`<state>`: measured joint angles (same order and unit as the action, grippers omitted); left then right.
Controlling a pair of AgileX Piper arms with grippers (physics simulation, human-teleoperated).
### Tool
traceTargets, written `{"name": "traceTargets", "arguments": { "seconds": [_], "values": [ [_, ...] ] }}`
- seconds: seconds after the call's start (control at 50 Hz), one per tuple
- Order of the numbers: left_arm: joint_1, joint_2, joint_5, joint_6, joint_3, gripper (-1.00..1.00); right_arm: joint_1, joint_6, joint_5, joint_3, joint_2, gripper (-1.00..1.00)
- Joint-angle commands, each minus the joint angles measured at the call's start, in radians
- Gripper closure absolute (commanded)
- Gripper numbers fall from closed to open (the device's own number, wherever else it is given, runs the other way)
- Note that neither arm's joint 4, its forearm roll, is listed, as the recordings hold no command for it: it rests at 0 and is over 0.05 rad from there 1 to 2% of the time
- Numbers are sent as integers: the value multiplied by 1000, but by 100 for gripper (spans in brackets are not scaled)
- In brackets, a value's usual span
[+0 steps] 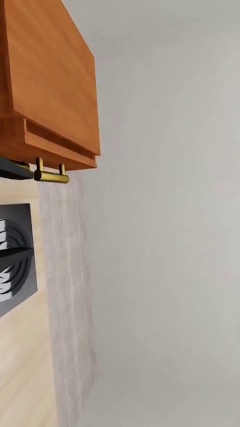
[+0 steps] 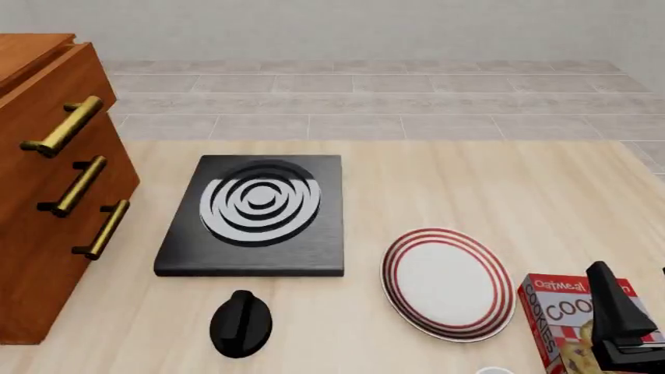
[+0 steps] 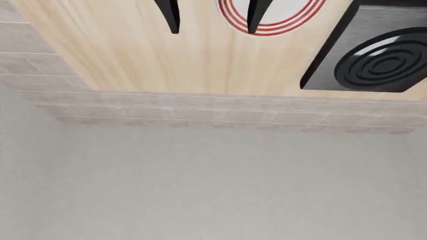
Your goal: Pick the akita bowl in the top layer of the wooden cabinet and place it on the plate.
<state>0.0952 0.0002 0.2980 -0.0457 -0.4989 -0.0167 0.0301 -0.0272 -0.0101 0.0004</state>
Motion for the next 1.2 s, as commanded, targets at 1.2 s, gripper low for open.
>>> {"name": "traceTargets", "arguments": {
  "seconds": [1.2],
  "values": [
    [-31, 449, 294, -45, -421, -100, 2, -2, 2, -8, 0, -100]
  ]
}}
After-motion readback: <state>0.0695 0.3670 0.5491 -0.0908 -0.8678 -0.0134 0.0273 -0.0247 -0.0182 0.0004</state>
